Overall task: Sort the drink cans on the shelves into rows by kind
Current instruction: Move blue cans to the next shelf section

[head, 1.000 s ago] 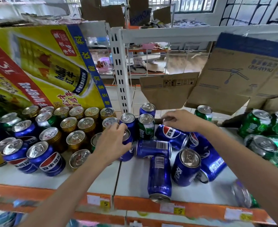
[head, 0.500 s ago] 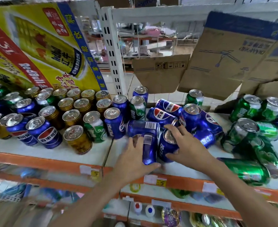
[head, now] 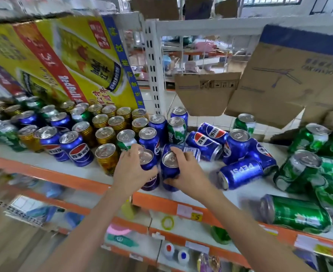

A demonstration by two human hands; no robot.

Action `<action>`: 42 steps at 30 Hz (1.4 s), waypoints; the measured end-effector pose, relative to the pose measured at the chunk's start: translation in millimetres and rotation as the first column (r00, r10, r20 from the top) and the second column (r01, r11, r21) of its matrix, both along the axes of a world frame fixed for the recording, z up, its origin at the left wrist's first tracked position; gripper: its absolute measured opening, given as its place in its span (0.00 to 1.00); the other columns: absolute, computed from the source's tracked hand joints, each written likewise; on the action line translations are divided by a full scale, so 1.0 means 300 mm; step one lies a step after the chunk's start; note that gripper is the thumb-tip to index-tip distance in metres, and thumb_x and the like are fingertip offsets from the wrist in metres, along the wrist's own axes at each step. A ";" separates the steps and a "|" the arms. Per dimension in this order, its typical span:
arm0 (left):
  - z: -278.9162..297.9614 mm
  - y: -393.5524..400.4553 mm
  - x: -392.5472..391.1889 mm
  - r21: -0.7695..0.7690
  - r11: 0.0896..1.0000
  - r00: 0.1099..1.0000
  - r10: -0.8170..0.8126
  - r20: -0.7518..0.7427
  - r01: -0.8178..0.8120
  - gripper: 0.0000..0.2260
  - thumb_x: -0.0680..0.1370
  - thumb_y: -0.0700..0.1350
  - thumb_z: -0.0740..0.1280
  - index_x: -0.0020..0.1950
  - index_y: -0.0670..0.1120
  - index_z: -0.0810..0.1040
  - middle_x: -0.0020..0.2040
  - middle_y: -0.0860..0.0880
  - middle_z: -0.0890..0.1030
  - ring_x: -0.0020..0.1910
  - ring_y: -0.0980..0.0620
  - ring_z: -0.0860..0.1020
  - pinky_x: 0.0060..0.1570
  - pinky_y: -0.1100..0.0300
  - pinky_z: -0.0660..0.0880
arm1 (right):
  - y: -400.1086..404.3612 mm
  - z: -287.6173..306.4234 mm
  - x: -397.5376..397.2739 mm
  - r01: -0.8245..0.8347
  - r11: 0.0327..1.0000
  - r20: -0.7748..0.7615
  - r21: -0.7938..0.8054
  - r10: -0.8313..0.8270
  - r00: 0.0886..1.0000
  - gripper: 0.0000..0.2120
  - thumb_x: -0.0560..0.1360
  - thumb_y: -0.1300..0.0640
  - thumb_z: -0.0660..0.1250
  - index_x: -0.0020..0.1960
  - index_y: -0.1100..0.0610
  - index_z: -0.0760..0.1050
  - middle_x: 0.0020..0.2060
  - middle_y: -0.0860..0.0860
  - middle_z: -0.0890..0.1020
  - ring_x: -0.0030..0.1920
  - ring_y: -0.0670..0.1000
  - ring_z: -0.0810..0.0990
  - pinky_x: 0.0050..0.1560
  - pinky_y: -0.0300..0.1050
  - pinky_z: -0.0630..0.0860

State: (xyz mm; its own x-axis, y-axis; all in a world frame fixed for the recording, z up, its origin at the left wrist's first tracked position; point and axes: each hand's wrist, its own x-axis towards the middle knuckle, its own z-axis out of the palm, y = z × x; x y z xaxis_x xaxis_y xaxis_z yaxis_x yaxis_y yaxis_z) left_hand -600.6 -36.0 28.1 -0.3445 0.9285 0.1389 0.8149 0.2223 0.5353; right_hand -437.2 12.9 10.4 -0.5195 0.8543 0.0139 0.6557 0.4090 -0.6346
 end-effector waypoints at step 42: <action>0.115 0.397 0.178 -0.169 0.888 0.850 -0.458 -0.261 0.427 0.17 0.69 0.55 0.72 0.48 0.45 0.72 0.48 0.48 0.71 0.44 0.50 0.72 0.40 0.58 0.67 | 0.431 0.132 0.169 0.016 0.991 0.364 0.136 -0.065 0.929 0.11 0.77 0.60 0.61 0.56 0.63 0.73 0.54 0.59 0.77 0.55 0.59 0.75 0.48 0.47 0.69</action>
